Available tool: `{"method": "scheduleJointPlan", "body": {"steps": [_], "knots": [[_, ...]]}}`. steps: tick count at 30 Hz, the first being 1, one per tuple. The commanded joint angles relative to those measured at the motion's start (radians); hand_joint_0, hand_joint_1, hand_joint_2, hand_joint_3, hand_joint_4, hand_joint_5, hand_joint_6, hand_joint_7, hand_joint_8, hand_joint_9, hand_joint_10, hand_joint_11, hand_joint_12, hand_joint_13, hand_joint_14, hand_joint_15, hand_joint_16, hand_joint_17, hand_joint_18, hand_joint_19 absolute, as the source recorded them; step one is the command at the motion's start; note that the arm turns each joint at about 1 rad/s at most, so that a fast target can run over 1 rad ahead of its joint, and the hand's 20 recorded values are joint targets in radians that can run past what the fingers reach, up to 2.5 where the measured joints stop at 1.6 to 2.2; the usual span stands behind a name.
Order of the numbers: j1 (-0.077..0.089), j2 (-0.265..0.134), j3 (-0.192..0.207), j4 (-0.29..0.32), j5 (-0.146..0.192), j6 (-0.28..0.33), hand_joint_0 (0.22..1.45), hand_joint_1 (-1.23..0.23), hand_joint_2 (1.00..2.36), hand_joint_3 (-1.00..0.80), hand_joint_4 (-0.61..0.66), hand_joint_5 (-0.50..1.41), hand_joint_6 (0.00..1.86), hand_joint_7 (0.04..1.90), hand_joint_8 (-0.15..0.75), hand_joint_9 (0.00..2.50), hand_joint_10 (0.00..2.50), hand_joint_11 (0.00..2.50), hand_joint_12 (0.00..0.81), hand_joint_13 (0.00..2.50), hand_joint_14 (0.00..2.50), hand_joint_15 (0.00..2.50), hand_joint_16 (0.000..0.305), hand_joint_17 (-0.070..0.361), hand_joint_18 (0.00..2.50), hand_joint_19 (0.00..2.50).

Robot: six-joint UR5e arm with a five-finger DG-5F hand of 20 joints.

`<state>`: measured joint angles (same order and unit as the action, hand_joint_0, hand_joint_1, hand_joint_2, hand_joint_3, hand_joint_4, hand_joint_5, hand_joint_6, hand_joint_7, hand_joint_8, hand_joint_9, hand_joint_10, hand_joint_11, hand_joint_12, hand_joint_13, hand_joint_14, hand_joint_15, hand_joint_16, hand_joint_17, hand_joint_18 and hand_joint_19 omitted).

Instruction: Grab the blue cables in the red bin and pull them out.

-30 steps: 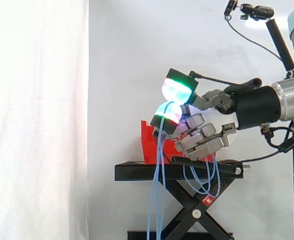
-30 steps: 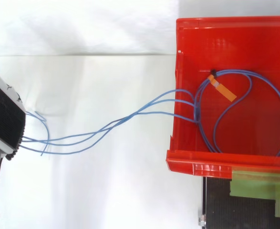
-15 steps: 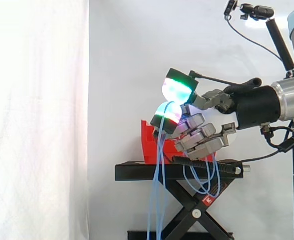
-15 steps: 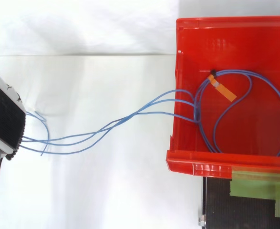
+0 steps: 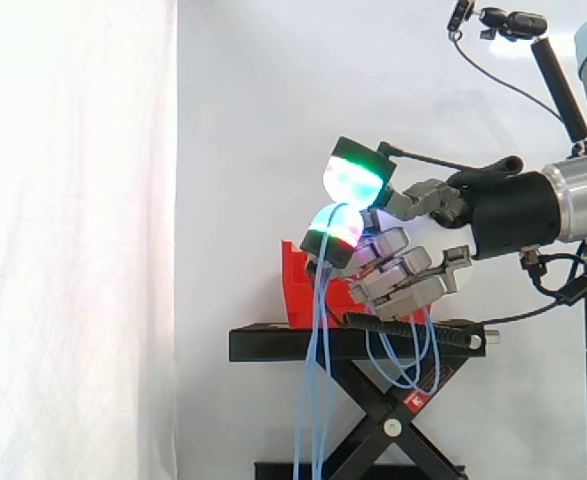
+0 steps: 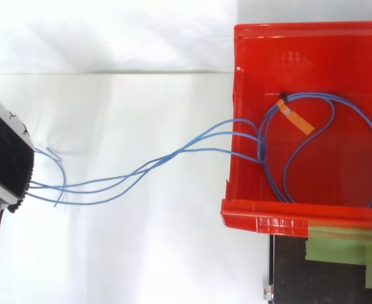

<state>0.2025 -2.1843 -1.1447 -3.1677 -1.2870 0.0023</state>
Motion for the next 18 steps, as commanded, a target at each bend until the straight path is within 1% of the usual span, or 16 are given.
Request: {"method": "scheduleJointPlan", "body": {"steps": [1, 5, 6, 7, 9, 10, 15, 18], "knots": [[0.0, 0.0, 0.0, 0.0, 0.0, 0.0, 1.02, -1.07, 1.01, -0.4, -0.23, 0.5, 1.47, 0.48, 0.22, 0.71, 2.5, 1.13, 0.31, 0.9, 2.5, 1.16, 0.037, 0.084, 1.37, 1.83], [-0.002, 0.0, 0.0, 0.0, 0.0, 0.0, 1.02, -1.06, 1.01, -0.4, -0.24, 0.5, 1.47, 0.48, 0.221, 0.71, 2.5, 1.13, 0.303, 0.9, 2.5, 1.16, 0.037, 0.083, 1.37, 1.83], [0.0, 0.0, 0.0, 0.0, 0.0, 0.0, 1.02, -1.06, 1.01, -0.4, -0.23, 0.5, 1.47, 0.48, 0.225, 0.71, 2.5, 1.12, 0.313, 0.9, 2.5, 1.19, 0.037, 0.083, 1.37, 1.83], [0.0, 0.0, 0.0, 0.0, 0.0, 0.0, 1.02, -1.06, 1.01, -0.39, -0.24, 0.5, 1.47, 0.48, 0.22, 0.71, 2.5, 1.12, 0.31, 0.9, 2.5, 1.16, 0.037, 0.083, 1.37, 1.83], [0.0, 0.001, -0.001, 0.0, 0.0, 0.0, 1.02, -1.06, 1.01, -0.39, -0.24, 0.5, 1.47, 0.48, 0.226, 0.71, 2.5, 1.12, 0.304, 0.9, 2.5, 1.19, 0.038, 0.085, 1.37, 1.83], [0.0, 0.0, 0.0, 0.0, 0.0, 0.0, 1.02, -1.06, 1.01, -0.39, -0.24, 0.5, 1.47, 0.48, 0.221, 0.71, 2.5, 1.13, 0.31, 0.9, 2.5, 1.16, 0.038, 0.085, 1.37, 1.83], [0.0, 0.0, 0.0, 0.0, 0.0, 0.0, 1.02, -1.06, 1.01, -0.4, -0.24, 0.5, 1.47, 0.48, 0.227, 0.72, 2.5, 1.13, 0.312, 0.9, 2.5, 1.2, 0.038, 0.085, 1.37, 1.83], [0.0, 0.0, 0.0, 0.0, 0.0, 0.0, 1.02, -1.06, 1.01, -0.39, -0.24, 0.5, 1.47, 0.48, 0.221, 0.72, 2.5, 1.14, 0.311, 0.9, 2.5, 1.17, 0.037, 0.083, 1.37, 1.83]]}}
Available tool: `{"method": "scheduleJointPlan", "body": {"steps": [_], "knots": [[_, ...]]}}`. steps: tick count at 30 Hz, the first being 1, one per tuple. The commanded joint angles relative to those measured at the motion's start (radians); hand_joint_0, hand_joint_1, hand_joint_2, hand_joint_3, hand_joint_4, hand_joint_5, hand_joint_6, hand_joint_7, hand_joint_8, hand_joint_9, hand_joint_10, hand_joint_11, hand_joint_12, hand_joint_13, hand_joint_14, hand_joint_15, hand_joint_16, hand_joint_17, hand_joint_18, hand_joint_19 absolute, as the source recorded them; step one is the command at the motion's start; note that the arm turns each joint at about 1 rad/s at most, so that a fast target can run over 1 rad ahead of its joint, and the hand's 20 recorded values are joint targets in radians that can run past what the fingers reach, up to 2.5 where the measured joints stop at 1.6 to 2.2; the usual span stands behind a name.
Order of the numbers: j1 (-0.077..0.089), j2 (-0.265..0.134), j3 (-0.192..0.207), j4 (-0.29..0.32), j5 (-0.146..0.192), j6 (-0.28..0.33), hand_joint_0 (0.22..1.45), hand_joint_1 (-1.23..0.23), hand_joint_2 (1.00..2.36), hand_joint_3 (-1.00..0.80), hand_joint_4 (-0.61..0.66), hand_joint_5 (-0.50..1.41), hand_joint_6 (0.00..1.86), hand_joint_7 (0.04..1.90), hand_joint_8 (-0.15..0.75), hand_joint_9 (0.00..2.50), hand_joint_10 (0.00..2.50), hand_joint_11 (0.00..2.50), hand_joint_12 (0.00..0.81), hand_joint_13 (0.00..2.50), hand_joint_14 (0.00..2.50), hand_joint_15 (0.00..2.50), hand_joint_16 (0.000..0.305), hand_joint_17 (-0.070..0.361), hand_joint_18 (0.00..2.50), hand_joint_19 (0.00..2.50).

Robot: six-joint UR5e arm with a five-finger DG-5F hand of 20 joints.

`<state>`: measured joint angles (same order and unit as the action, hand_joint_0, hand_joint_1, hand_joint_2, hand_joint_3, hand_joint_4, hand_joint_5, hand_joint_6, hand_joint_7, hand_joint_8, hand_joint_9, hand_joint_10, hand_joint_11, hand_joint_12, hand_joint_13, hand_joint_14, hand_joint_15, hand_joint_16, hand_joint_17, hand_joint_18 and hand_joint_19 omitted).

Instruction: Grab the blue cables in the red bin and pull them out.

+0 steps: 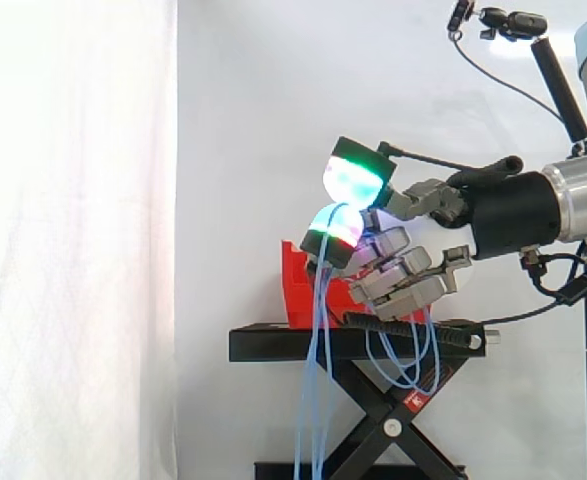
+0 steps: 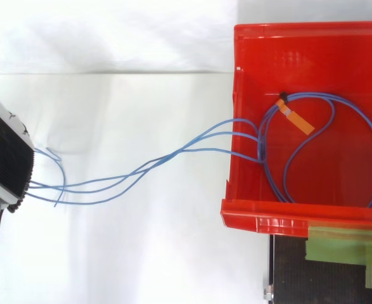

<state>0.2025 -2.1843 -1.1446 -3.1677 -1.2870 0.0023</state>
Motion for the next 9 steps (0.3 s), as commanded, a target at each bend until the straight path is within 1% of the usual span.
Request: {"method": "scheduleJointPlan", "body": {"steps": [1, 6, 8, 9], "knots": [[0.0, 0.0, -0.001, 0.0, 0.0, 0.0, 1.02, -1.06, 1.01, -0.39, -0.24, 0.5, 1.47, 0.49, 0.225, 0.72, 2.5, 1.15, 0.308, 0.9, 2.5, 1.17, 0.037, 0.084, 1.37, 1.83], [0.0, 0.0, -0.001, 0.0, 0.0, 0.0, 1.02, -1.06, 1.01, -0.4, -0.24, 0.5, 1.47, 0.48, 0.225, 0.72, 2.5, 1.13, 0.309, 0.9, 2.5, 1.19, 0.037, 0.083, 1.37, 1.83], [0.0, 0.0, 0.0, 0.0, 0.0, 0.0, 1.02, -1.06, 1.01, -0.39, -0.24, 0.5, 1.47, 0.48, 0.22, 0.72, 2.5, 1.11, 0.315, 0.91, 2.5, 1.17, 0.037, 0.083, 1.37, 1.83], [0.0, 0.0, 0.0, 0.0, 0.0, 0.0, 1.02, -1.06, 1.01, -0.4, -0.24, 0.5, 1.47, 0.48, 0.226, 0.72, 2.5, 1.13, 0.308, 0.9, 2.5, 1.17, 0.037, 0.084, 1.37, 1.83]]}}
